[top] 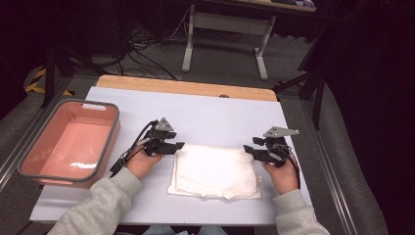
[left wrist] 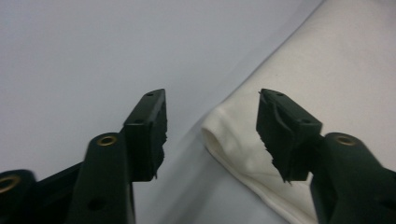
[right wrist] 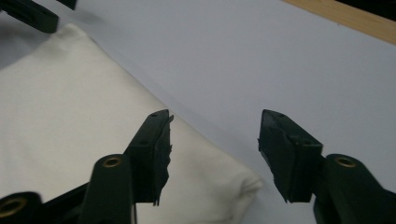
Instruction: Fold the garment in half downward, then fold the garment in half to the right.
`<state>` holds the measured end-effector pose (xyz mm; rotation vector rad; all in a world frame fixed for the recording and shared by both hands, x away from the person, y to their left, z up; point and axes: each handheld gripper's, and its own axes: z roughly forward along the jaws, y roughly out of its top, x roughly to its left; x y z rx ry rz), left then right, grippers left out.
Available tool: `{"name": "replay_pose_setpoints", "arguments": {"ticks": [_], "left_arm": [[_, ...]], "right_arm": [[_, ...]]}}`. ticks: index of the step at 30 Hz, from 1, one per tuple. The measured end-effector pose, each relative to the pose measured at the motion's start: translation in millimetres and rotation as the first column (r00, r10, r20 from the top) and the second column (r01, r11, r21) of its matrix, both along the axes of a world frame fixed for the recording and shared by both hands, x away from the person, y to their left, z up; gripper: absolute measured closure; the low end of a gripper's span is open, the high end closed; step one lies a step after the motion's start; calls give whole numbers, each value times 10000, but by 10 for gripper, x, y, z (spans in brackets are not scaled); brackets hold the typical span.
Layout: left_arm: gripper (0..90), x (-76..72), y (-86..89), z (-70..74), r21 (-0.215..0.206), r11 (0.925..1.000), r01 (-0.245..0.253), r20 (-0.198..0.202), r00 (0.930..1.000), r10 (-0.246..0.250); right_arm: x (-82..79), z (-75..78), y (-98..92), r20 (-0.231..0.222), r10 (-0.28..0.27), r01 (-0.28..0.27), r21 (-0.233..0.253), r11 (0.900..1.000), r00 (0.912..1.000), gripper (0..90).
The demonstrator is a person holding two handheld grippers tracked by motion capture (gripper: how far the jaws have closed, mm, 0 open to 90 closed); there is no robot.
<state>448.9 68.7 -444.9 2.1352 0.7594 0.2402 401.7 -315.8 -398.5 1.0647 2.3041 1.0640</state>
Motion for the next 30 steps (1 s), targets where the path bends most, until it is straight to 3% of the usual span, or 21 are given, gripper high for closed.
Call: {"name": "replay_pose_setpoints", "arguments": {"ticks": [5, 9, 13, 22, 30], "left_arm": [[307, 28, 57, 19, -396, 9992, -99, -201, 9998, 91], [249, 15, 104, 70, -792, 9968, -103, -175, 9998, 89], [216, -5, 127, 110, -940, 9955, -114, -141, 9998, 102], [166, -55, 141, 151, -716, 9974, -65, -289, 9996, 44], [147, -79, 150, 195, -765, 9968, -228, -109, 9997, 220]], "right_arm": [[-125, 110, 178, 281, 473, -473, -15, 9989, 9985, 321], [-220, 192, 353, 387, 1024, -1040, 426, 9937, 9940, 180], [-293, 228, 528, 248, 1594, -1608, 775, 9839, 9869, 117], [-454, 279, 879, 519, 2351, -2371, 376, 9708, 9706, 161], [-615, 267, 1115, 740, 3127, -3186, 915, 9435, 9470, 219]]}}
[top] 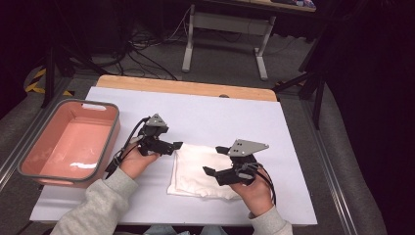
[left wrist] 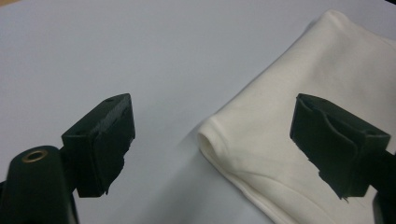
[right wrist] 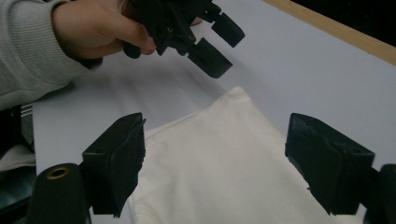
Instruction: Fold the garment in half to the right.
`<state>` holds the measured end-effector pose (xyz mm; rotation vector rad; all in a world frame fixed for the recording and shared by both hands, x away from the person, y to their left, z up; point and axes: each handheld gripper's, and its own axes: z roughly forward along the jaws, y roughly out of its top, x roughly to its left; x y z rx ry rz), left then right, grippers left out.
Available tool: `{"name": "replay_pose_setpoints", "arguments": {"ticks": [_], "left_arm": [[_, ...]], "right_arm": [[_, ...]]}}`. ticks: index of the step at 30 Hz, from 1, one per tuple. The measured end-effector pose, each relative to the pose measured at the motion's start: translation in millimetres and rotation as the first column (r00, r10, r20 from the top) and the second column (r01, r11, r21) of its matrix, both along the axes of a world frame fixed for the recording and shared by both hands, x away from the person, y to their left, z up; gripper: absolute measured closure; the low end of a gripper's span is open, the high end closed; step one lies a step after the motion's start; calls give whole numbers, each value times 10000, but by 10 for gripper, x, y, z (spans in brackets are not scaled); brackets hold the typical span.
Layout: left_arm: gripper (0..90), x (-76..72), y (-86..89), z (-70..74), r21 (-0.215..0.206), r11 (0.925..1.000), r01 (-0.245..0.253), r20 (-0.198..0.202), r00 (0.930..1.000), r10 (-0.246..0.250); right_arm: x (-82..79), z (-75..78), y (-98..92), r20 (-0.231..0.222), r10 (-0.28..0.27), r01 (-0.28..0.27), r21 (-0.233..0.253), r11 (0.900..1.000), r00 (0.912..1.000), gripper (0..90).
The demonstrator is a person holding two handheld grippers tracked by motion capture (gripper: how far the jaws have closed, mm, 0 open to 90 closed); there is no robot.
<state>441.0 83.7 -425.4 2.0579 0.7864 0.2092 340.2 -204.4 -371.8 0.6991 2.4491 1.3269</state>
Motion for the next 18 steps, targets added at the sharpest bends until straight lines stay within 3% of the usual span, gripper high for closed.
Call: {"name": "replay_pose_setpoints", "arguments": {"ticks": [5, 9, 18], "left_arm": [[137, -30, 5, 11, 116, 9999, -48, -51, 10000, 49], [143, -32, 30, 23, -25, 9998, -212, -204, 9996, 212], [137, -62, 22, 27, 106, 9998, -137, -141, 9998, 139]], "right_arm": [[-50, -22, 95, -143, 367, -368, -29, 9993, 9992, 222], [-102, -60, 162, -162, 688, -689, -46, 9976, 9975, 230], [-173, -289, 380, -415, 1402, -1420, -463, 9888, 9893, 259]]}}
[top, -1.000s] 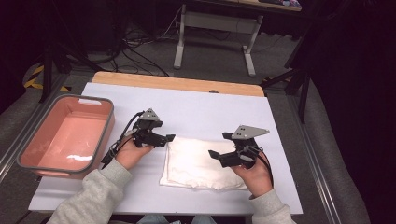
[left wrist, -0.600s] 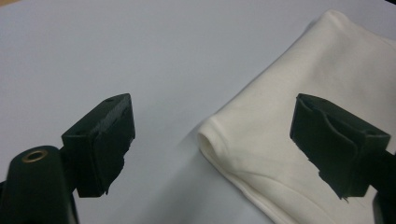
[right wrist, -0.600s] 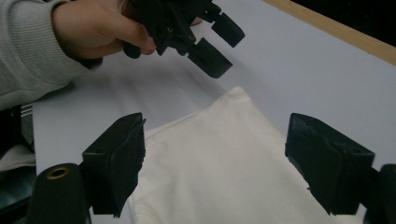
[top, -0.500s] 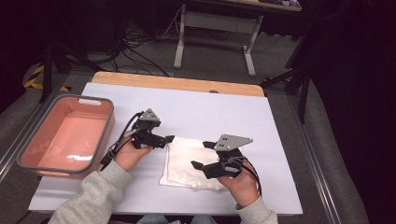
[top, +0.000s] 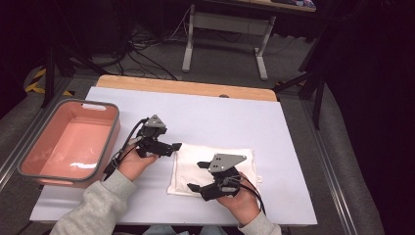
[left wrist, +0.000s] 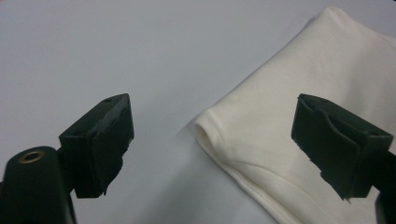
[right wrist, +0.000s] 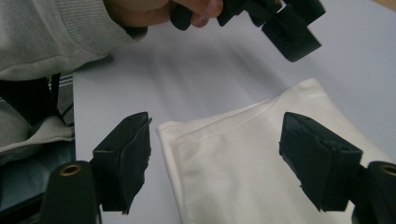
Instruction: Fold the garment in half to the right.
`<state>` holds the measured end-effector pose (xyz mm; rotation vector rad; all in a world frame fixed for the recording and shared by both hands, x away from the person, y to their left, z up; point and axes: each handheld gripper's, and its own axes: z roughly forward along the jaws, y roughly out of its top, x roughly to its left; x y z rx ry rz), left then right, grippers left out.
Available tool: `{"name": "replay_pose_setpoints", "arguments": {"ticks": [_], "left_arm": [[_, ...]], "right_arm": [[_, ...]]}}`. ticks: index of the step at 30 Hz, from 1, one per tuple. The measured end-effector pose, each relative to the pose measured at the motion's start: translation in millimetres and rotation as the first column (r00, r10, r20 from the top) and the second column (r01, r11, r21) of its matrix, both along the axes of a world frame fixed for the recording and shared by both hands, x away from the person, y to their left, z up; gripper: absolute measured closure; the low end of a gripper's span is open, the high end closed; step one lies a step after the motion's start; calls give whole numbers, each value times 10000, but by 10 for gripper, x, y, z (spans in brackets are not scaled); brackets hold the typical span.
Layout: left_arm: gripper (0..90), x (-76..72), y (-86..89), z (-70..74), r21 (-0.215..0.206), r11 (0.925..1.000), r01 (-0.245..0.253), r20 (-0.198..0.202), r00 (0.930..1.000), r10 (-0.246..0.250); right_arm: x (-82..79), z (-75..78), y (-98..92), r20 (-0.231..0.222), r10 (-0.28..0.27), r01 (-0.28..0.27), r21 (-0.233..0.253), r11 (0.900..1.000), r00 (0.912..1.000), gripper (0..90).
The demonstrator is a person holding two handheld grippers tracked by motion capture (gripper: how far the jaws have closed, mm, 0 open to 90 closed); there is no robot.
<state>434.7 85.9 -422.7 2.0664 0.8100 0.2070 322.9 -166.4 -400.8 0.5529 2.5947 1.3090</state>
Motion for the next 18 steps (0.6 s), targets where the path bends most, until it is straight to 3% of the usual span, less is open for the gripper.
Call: {"name": "replay_pose_setpoints", "arguments": {"ticks": [18], "left_arm": [[146, 4, 6, -6, 59, 9999, -149, 62, 9999, 149]], "right_arm": [[-1, -321, 250, -812, 728, -777, -591, 9952, 9940, 344]]}}
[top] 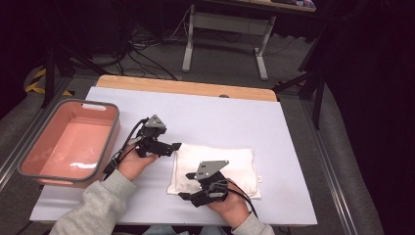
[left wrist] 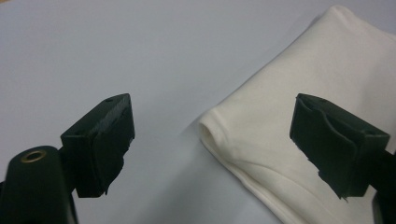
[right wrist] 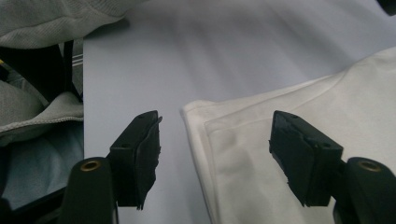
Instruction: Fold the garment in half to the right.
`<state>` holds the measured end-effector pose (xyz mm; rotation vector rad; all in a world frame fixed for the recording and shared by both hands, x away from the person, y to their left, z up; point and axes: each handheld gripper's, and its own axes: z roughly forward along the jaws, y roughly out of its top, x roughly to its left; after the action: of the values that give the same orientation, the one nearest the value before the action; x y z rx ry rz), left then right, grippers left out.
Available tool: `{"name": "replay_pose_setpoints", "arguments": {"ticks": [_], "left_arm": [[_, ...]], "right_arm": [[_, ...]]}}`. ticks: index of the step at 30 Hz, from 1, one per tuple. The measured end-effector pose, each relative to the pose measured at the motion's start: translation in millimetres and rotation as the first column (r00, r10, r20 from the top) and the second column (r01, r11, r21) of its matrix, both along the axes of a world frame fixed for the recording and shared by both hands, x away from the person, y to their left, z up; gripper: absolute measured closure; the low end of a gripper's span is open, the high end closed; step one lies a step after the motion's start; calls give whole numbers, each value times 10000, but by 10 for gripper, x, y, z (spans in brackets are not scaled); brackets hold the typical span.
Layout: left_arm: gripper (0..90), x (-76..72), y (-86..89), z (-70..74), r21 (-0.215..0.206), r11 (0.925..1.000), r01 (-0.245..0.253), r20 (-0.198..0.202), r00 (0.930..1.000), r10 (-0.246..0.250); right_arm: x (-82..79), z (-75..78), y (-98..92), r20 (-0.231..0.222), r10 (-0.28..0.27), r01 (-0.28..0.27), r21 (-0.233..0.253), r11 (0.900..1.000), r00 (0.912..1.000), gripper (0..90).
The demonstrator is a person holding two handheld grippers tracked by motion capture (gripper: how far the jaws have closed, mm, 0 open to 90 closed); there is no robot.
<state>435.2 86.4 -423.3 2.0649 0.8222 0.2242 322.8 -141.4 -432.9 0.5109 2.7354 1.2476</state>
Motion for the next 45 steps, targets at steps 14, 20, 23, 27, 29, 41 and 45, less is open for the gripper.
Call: {"name": "replay_pose_setpoints", "arguments": {"ticks": [14, 20, 23, 27, 29, 41, 45], "left_arm": [[149, 6, 14, -19, 79, 9999, 63, -83, 9999, -62], [149, -10, 25, -28, 126, 9999, 25, -101, 9999, -24], [149, -14, 26, -34, 198, 9998, 17, -61, 10000, -16], [148, -28, 27, -42, 221, 9998, -15, -131, 9999, 18], [148, -31, 29, -43, 249, 9997, -16, -128, 9999, 19], [184, -2, -92, -118, 505, 9987, 17, -232, 9997, -6], [197, 29, -170, -169, 904, 9959, -32, -307, 9995, 60]], "right_arm": [[41, -148, 160, -124, 329, -336, -692, 9970, 9994, 415], [29, -206, 244, 155, 425, -402, -1288, 9909, 9990, 444], [7, -208, 274, 447, 355, -286, -1467, 9888, 9984, 479], [5, -214, 269, 746, 205, -91, -1502, 9886, 9970, 568], [7, -217, 261, 872, 196, -62, -1514, 9885, 9960, 608], [62, -197, 226, 500, -152, 214, -1255, 9919, 9986, 813], [59, -185, 227, 534, -84, 152, -1277, 9917, 9985, 815]]}}
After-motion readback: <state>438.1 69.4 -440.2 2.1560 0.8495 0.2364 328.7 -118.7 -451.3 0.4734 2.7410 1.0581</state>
